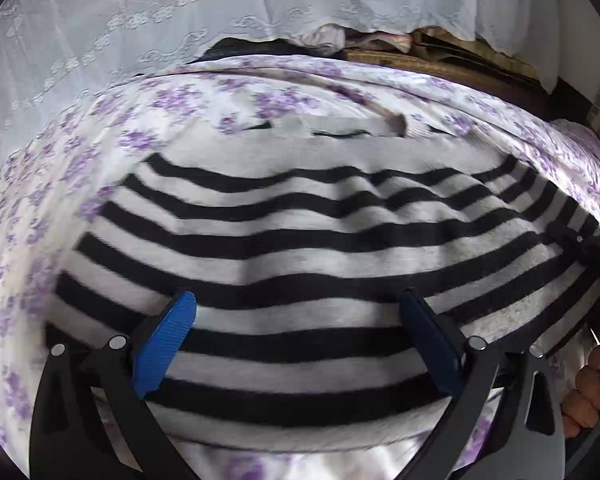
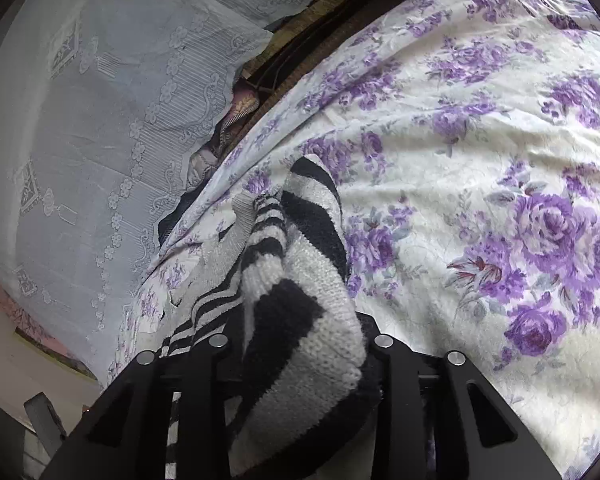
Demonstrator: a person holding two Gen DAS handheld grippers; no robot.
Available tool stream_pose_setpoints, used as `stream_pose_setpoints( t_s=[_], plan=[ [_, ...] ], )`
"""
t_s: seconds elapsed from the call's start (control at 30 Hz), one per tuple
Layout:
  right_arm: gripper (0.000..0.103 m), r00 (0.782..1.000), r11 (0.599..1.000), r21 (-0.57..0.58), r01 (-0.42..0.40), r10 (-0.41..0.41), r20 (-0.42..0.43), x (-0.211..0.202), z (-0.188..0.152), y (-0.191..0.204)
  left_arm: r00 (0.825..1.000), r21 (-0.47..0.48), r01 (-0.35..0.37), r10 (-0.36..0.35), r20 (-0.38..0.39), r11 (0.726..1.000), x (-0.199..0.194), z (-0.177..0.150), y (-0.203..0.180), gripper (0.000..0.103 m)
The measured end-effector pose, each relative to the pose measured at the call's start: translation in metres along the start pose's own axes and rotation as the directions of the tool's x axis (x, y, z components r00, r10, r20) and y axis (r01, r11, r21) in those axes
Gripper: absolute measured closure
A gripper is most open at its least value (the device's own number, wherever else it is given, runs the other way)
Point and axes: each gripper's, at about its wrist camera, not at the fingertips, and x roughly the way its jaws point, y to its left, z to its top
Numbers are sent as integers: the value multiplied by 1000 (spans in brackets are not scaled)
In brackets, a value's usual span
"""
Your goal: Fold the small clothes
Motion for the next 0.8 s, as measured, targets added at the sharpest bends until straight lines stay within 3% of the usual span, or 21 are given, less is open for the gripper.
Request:
stream_pose_setpoints(
  t_s=[0.13, 0.33, 0.37, 0.47, 0.67, 0.8],
  plan=[
    [71, 1000, 999, -32, 0, 1, 17, -6, 0, 4, 997, 21, -80, 80, 10, 997, -13, 3, 35, 4],
    [71, 1000, 998, -65, -17, 18, 12, -7, 2, 14, 986, -48, -155, 157, 56, 987, -24, -13, 120, 4],
    [72, 1000, 997, -76, -26, 27, 13, -8, 2, 18, 988, -85, -151, 154, 30, 985, -16, -18, 134, 4],
    [72, 999, 994, -101, -45, 48, 22, -13, 2, 32, 998, -220, -38, 26, -58, 975, 6, -20, 162, 4],
    [74, 999, 988, -149, -31, 37, 40, -18, -1, 65, 997, -190, -76, 71, -35, 979, 2, -19, 155, 4],
    [75, 999, 989, -145, -21, 28, 44, -14, -3, 83, 998, -209, -56, 49, -40, 976, 2, -19, 157, 4]
  ],
)
